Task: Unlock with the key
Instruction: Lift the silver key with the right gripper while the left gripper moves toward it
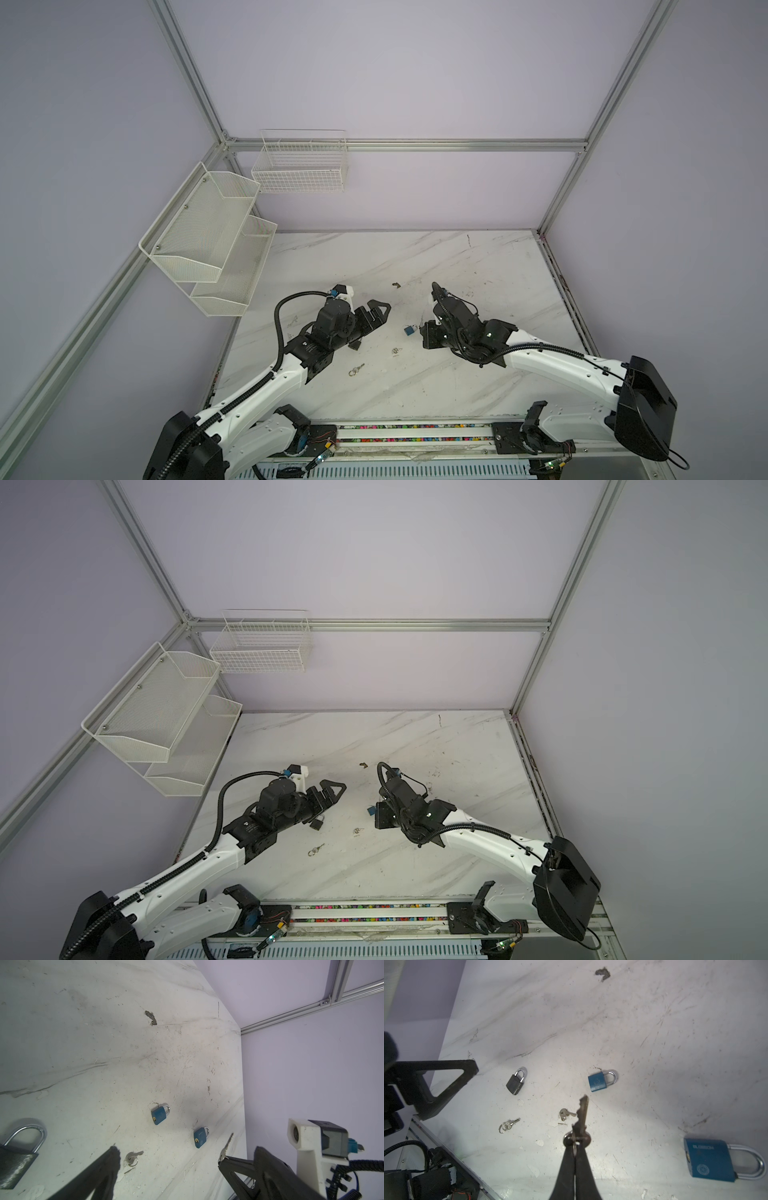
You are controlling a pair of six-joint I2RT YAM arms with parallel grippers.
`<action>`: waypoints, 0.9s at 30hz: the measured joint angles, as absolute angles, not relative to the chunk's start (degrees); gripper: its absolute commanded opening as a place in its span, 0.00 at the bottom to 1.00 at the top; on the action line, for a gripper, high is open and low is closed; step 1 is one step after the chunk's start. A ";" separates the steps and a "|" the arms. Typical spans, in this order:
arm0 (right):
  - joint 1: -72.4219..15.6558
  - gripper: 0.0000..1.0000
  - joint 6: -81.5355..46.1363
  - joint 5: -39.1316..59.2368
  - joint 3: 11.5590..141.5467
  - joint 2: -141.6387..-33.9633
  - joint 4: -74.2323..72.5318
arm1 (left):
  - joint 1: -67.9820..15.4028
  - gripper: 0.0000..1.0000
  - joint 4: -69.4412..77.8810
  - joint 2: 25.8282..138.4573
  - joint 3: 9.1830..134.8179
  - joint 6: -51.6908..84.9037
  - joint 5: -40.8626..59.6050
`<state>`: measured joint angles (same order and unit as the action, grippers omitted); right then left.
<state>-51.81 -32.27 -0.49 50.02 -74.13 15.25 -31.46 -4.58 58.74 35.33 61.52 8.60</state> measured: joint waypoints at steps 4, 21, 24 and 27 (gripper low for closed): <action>-51.81 0.00 -26.44 -0.08 51.05 -73.82 13.52 | -31.14 0.92 -4.45 60.27 38.85 60.51 12.05; -51.81 0.00 -10.96 3.36 56.75 -77.14 9.37 | -31.16 0.49 -5.30 69.84 50.02 54.41 23.66; -51.81 0.00 -10.26 3.75 56.80 -77.32 9.19 | -31.16 0.43 -5.39 70.43 50.24 53.98 24.25; -51.81 0.00 -9.78 3.95 56.80 -77.32 9.15 | -31.22 0.37 -5.48 70.94 50.43 53.39 24.29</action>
<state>-51.81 -9.78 3.95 56.80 -77.32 9.15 -31.22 -5.48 70.94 50.43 53.39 24.29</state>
